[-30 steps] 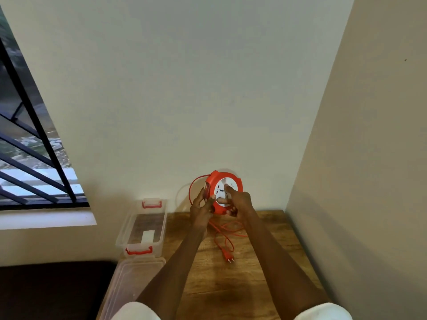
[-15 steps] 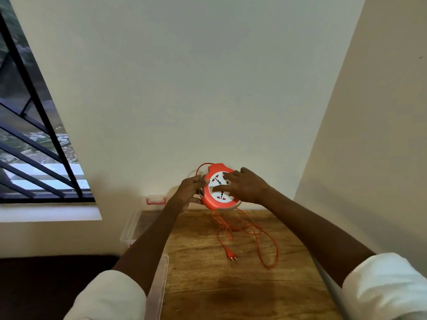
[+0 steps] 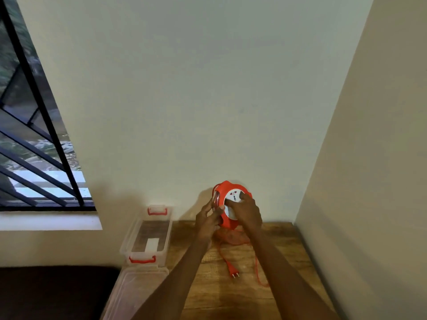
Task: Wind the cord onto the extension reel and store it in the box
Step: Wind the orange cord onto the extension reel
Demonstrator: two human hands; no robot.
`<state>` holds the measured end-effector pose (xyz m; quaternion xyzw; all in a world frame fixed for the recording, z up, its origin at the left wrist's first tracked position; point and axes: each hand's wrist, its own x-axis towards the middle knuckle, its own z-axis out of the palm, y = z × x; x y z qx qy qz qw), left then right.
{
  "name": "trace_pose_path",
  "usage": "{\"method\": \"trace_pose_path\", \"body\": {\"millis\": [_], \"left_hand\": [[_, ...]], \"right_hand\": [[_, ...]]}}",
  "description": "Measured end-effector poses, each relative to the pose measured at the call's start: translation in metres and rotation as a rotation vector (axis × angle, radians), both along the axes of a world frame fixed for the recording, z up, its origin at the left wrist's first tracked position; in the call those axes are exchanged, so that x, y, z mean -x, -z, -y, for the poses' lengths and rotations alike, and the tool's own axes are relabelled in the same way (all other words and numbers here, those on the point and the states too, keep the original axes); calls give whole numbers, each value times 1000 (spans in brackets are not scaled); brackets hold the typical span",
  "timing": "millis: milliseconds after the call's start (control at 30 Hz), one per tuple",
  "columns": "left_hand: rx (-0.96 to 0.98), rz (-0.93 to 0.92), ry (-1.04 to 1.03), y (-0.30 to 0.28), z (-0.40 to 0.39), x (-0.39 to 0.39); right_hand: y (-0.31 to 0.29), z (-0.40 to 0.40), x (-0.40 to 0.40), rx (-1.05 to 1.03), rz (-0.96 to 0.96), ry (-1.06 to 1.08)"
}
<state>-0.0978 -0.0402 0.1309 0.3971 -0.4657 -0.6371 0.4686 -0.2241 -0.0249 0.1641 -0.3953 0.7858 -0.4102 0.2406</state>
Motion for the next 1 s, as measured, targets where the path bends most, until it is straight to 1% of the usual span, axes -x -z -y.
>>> {"method": "trace_pose_path", "body": {"millis": [33,67,200,233,300,333,367,400,467,533,600,700,800,900,933,1000], "left_hand": [[31,22,-8,3,-4,3],[61,42,-9,6,-7,5],[90,57,66,4,-12,5],[115,81,45,1,-12,3],[164,225,-136,-5,-7,0],[182,283,-218,-5,-2,-3],[198,311,-254,-5,3,-6],[188,332,-222,-6,8,-9],[48,342,-31,-5,17,-9],[-123,341,134,-2,23,-7],[-230,319,207,2,21,-7],[-241,297,328,11,15,-10],[-231,213,448,14,10,-9],[-198,148,381,10,6,-4],[-177,136,315,9,6,-4],[-136,79,117,8,8,-6]], "right_hand": [[3,1,0,12,149,42],[4,1,0,15,247,73],[8,-2,9,5,351,104],[7,-3,12,24,401,109],[2,-4,19,63,456,103],[-2,-4,24,69,408,85],[-5,-4,30,56,312,61],[-8,-4,34,34,208,41],[-13,-5,42,16,79,6],[-19,-5,46,31,43,-41],[-24,-6,49,48,24,-73],[-28,-9,52,74,-29,-48],[-29,-10,55,91,-59,-7],[-29,-11,59,100,-78,51],[-29,-12,60,103,-92,68],[-28,-15,65,94,-150,82]]}}
